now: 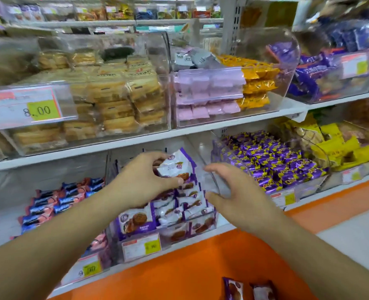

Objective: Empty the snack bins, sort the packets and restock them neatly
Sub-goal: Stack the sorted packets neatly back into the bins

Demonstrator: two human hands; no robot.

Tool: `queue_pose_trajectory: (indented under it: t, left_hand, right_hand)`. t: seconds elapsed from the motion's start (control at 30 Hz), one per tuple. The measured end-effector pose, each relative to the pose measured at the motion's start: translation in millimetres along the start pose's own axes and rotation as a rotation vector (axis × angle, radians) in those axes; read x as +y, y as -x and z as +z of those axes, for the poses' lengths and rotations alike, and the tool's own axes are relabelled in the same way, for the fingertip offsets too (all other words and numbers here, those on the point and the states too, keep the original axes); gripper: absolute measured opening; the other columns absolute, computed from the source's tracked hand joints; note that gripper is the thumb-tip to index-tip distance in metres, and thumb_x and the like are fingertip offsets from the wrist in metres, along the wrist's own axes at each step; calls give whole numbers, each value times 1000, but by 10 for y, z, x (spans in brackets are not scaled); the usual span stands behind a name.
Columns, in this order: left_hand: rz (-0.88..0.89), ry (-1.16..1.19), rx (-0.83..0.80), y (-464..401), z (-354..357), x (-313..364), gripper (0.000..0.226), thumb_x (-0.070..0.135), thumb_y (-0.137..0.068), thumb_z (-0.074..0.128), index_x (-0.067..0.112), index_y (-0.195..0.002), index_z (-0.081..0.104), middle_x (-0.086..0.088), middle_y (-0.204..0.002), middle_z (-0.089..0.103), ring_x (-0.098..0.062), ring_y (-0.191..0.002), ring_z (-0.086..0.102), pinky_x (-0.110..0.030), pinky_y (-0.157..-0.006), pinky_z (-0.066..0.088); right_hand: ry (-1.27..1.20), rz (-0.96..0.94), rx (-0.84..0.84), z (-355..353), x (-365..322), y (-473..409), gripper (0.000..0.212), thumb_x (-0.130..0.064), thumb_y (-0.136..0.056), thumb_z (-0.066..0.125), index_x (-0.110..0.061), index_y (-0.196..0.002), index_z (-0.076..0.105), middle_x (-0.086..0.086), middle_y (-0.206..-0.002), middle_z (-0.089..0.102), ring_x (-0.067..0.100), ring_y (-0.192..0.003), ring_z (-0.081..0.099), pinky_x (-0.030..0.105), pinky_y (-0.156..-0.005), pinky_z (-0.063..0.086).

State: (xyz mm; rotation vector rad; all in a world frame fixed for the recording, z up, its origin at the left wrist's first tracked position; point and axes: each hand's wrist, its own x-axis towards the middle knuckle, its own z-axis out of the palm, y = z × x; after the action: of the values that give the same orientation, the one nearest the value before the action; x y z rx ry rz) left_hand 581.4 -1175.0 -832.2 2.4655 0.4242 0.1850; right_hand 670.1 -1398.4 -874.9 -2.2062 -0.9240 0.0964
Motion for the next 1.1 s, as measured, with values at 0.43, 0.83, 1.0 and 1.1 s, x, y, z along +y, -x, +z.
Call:
queue_pose_trajectory:
  t: [0.43,0.83,1.0,1.1]
  left_hand:
    - [20,-68,264,-1474,431,-325,30,40,-85,83,38,-100,57,11,-84,63,-12,-76,64,-28,-67,53]
    - [-31,-224,155,-1565,474,-354,49,41,-80,86,33,-122,62,12,-99,68,-11,-83,68,-19,-53,43]
    - [-6,-114,218,-1486,436,-335,47,40,-82,84,32,-121,59,7,-97,69,-10,-68,67,-19,-42,44]
    - [12,-109,245,-1416,380,-310,58,41,-84,83,31,-133,55,7,-111,66,-8,-71,64,-17,-43,46]
  right_hand:
    - [-65,-294,253,568,605,-137,43,3,-90,59,-17,-127,68,-17,-146,53,2,-125,58,7,-108,37]
    - [-74,-285,257,541,580,-108,41,3,-90,61,-22,-122,66,-24,-145,50,1,-123,58,18,-103,43]
    - [-65,-281,257,540,571,-110,42,5,-88,62,-22,-121,66,-24,-145,50,-3,-126,54,10,-106,39]
    - [-71,-271,261,558,560,-108,43,6,-87,62,-22,-119,66,-25,-144,50,-4,-127,53,7,-105,37]
